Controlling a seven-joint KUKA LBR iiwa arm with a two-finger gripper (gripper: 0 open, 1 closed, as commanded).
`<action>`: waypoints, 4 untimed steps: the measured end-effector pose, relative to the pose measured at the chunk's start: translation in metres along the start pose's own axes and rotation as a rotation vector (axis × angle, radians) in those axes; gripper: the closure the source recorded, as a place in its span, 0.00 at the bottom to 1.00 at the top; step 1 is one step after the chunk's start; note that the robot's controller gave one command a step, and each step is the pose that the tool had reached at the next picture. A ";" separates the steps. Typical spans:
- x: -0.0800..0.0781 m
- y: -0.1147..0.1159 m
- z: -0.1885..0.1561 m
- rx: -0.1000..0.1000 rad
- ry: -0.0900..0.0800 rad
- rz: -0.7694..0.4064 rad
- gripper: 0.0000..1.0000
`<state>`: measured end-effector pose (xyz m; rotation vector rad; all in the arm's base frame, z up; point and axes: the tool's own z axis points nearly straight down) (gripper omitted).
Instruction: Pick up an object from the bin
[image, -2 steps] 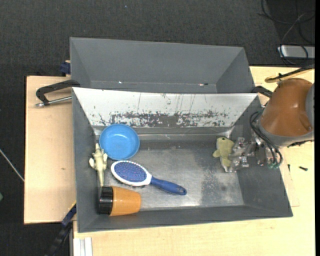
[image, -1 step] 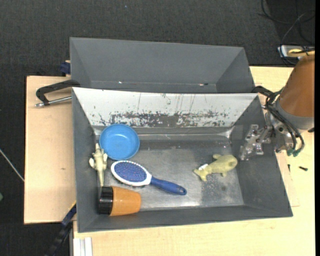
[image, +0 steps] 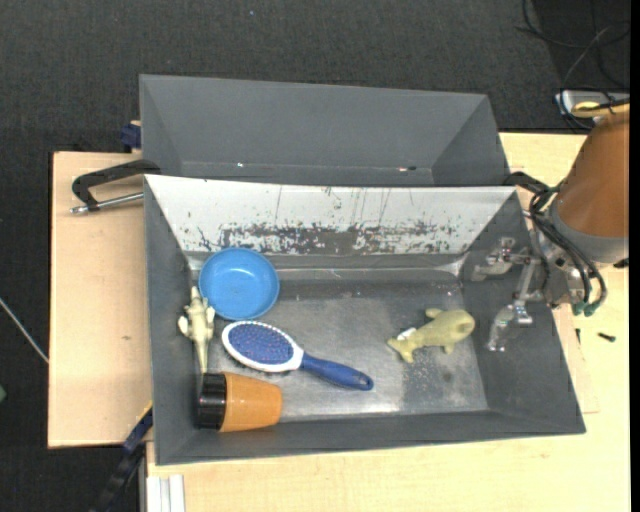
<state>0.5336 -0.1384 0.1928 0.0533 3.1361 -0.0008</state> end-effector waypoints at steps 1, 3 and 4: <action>0.014 0.008 0.124 -0.001 0.001 -0.048 0.00; 0.010 -0.012 0.120 0.000 -0.006 -0.440 1.00; 0.022 0.001 -0.018 0.003 -0.008 -0.485 1.00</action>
Offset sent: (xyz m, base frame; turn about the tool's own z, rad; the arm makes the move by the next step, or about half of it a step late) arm -0.0142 0.0080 -0.1228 -0.0497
